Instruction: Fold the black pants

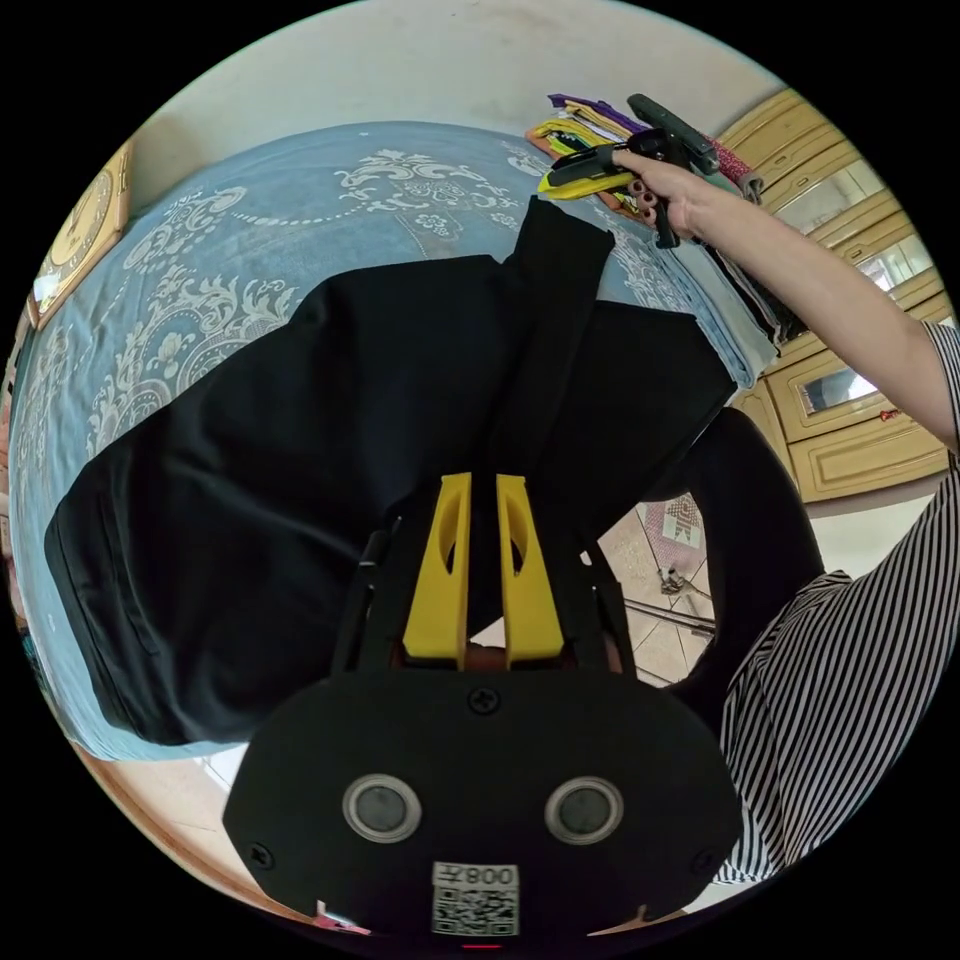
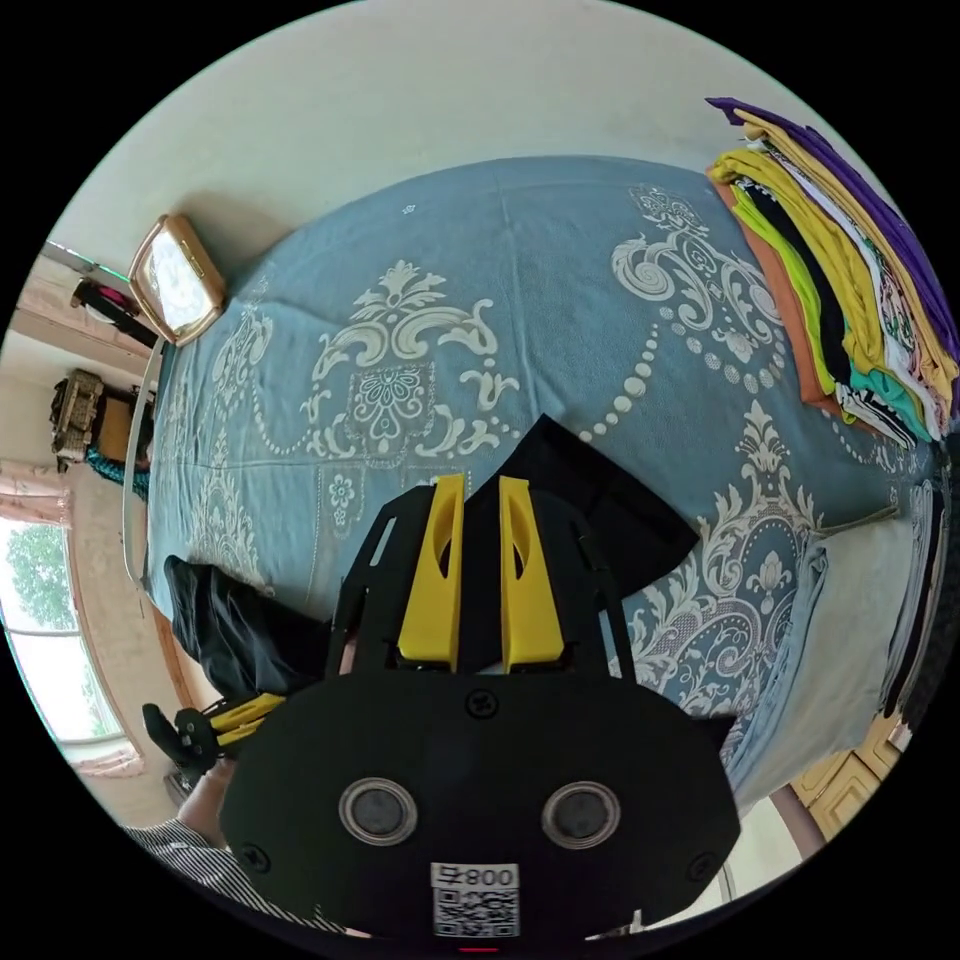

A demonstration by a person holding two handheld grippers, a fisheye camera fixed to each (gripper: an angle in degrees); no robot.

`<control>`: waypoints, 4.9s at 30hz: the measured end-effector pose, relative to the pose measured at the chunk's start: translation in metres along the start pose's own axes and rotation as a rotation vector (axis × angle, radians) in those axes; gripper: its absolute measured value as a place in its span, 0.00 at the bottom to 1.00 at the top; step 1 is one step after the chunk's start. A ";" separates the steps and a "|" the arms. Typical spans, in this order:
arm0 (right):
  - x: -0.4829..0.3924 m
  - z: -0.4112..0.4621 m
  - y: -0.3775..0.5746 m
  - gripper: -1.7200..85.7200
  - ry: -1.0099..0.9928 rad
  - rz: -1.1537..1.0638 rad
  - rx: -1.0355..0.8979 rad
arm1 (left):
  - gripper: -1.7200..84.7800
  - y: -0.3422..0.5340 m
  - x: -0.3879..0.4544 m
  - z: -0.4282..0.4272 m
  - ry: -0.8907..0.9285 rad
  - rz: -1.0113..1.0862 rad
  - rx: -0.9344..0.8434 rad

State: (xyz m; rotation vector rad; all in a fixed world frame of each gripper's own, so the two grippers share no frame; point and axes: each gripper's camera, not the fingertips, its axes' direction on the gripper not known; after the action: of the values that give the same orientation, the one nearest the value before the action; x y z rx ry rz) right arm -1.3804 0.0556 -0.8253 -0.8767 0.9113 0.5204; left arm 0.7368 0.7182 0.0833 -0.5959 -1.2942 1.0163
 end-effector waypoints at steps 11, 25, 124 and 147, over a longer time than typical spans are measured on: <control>0.046 0.078 -0.012 0.08 0.129 0.048 -0.115 | 0.04 -0.032 0.040 -0.002 0.009 -0.007 0.001; 0.153 0.089 0.060 0.03 -0.148 0.023 0.025 | 0.02 -0.078 0.115 -0.036 0.027 -0.003 0.044; 0.424 0.386 0.585 0.03 -0.575 0.315 0.226 | 0.02 -0.650 0.657 -0.022 0.014 0.653 -0.277; 0.319 0.287 0.517 0.02 -0.440 0.210 0.259 | 0.02 -0.557 0.550 -0.038 0.090 0.541 -0.133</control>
State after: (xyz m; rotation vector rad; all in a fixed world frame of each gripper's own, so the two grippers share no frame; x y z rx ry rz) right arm -1.4486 0.5912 -1.2249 -0.4078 0.6483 0.7246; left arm 0.9030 0.9424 0.8157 -1.1209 -1.1496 1.3285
